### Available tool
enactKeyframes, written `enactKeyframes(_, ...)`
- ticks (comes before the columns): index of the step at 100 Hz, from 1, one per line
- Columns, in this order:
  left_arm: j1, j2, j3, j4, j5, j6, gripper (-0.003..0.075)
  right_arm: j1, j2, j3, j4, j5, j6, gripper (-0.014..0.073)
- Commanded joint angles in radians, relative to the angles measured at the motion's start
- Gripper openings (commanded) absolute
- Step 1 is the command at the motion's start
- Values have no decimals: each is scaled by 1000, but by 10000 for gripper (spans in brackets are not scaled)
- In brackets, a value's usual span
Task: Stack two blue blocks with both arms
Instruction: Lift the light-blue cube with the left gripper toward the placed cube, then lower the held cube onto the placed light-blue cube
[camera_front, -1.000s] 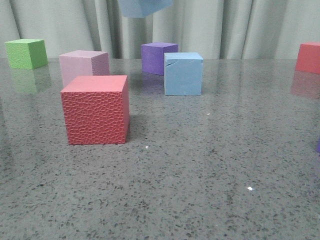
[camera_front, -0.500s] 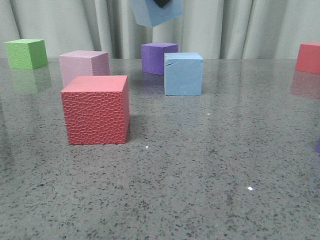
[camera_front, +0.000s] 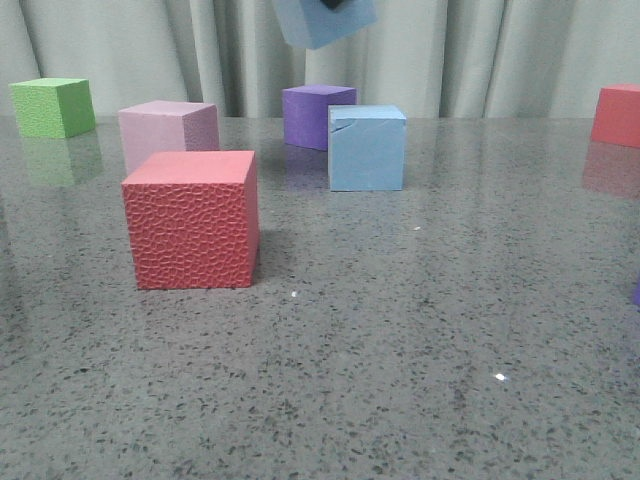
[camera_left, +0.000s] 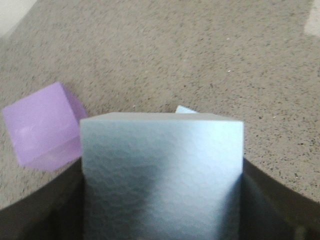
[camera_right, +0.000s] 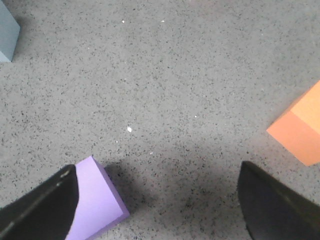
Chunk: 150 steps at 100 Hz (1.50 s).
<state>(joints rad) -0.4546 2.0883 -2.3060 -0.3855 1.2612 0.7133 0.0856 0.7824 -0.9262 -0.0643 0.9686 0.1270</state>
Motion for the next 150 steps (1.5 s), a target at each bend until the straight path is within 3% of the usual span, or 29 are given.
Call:
enactKeyframes(1,-7,-53,-32,-83,15,61,296,-7,-3,-22,-6,-43,-10,635)
enactKeyframes(16,-24,-53,-32,-74,18,180,296,-7,-3,-22,-6,-43,-10,635)
enactKeyframes(40,-46,-44,-32,-45,14,256,298,-7,-3,-22,-6,-43,-10,635)
enactKeyframes(150,-70,6,-32,-21,18,315,321,-7,-3,-22,-6,-46,-10,635)
